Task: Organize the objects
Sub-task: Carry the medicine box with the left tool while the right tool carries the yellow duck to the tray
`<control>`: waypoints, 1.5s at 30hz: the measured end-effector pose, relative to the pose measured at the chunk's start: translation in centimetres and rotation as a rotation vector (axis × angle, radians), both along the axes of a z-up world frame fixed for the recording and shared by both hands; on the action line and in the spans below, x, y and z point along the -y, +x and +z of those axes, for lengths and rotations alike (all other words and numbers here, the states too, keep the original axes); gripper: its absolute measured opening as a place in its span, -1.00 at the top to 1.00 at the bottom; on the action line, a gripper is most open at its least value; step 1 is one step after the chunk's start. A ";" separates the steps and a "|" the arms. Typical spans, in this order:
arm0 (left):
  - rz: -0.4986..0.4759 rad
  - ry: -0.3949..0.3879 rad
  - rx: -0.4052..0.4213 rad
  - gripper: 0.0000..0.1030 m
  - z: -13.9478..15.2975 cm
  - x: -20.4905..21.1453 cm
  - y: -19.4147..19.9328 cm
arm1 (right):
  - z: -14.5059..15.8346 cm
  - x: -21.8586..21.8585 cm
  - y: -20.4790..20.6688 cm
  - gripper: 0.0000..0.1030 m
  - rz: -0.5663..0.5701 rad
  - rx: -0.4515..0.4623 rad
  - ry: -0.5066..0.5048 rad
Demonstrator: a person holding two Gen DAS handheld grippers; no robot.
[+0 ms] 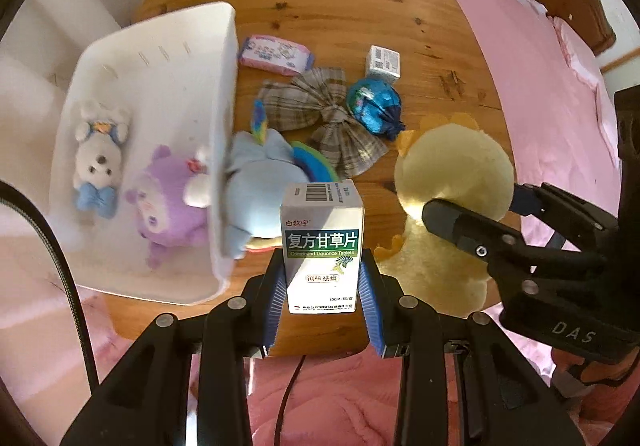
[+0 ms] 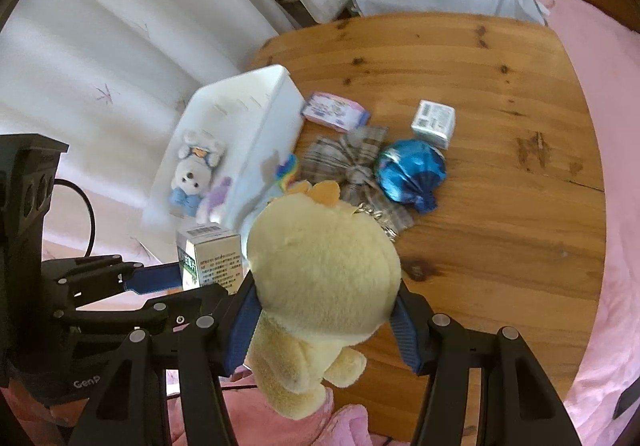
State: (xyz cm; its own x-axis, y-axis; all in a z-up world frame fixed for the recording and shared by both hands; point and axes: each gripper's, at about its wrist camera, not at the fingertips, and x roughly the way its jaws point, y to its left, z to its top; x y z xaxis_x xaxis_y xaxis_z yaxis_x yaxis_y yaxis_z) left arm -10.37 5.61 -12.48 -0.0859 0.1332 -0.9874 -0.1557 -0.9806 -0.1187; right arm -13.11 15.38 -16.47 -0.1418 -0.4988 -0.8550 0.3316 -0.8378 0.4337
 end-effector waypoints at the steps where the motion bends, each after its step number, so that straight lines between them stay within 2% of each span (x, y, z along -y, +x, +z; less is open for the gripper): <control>1: -0.009 -0.002 -0.005 0.27 0.3 0.5 0.0 | 0.3 0.3 0.2 -0.16 -0.007 -0.005 -0.007; 10: -0.068 -0.037 -0.048 0.27 2.1 5.3 0.2 | 2.1 4.4 1.5 -0.16 -0.051 -0.042 -0.043; 23: -0.127 -0.089 -0.058 0.26 1.5 13.0 0.1 | 1.9 12.0 2.5 -0.17 -0.096 -0.070 -0.050; 31: -0.150 -0.136 -0.054 0.26 0.4 17.4 -0.7 | 1.3 16.1 1.1 -0.18 -0.132 -0.099 -0.038; 37: -0.163 -0.181 -0.046 0.26 -0.4 19.5 -1.5 | 0.7 18.8 -0.5 -0.18 -0.145 -0.133 -0.002; 45: -0.178 -0.224 -0.032 0.25 -1.8 21.4 -2.8 | -0.1 20.7 -2.4 -0.23 -0.195 -0.164 -0.021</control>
State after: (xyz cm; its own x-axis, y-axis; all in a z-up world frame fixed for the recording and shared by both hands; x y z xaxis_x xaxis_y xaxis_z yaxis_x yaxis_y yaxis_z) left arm -13.14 -15.79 -14.28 -0.1127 -0.0718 -0.9910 -0.3280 -0.9388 0.1053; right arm -15.51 -5.33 -16.61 -0.3729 -0.4657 -0.8026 0.2324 -0.8842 0.4051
